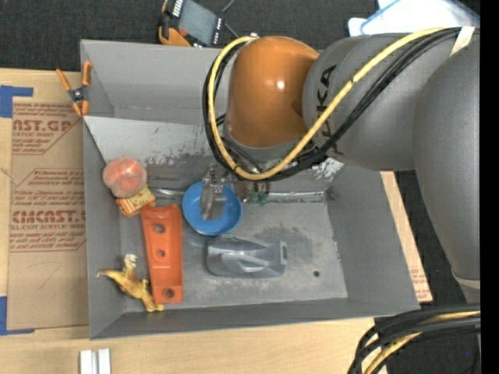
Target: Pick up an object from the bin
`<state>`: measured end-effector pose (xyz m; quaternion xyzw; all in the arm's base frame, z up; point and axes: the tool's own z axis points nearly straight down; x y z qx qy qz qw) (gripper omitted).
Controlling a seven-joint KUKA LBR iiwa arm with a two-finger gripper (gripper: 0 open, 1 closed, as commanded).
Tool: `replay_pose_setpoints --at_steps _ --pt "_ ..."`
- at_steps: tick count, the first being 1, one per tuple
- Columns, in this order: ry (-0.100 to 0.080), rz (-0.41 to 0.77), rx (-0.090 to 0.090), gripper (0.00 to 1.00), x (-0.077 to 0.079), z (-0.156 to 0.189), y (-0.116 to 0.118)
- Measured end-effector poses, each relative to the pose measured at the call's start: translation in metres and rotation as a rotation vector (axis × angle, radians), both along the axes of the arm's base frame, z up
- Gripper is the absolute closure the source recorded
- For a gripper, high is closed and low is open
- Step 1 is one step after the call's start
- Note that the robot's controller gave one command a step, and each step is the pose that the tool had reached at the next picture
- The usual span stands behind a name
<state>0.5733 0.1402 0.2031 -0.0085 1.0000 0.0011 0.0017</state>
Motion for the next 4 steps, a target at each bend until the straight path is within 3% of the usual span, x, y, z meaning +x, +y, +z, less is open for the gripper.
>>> replay_pose_setpoints --at_steps 1,2,3,4 --pt "0.0 0.0 0.0 1.0 0.0 0.0 0.0" --pt "0.0 -0.153 0.002 1.0 0.002 -0.039 0.0" --pt "-0.001 -0.21 0.003 1.0 0.001 -0.044 -0.007" --pt "-0.001 -0.175 0.002 1.0 0.001 -0.041 -0.006"
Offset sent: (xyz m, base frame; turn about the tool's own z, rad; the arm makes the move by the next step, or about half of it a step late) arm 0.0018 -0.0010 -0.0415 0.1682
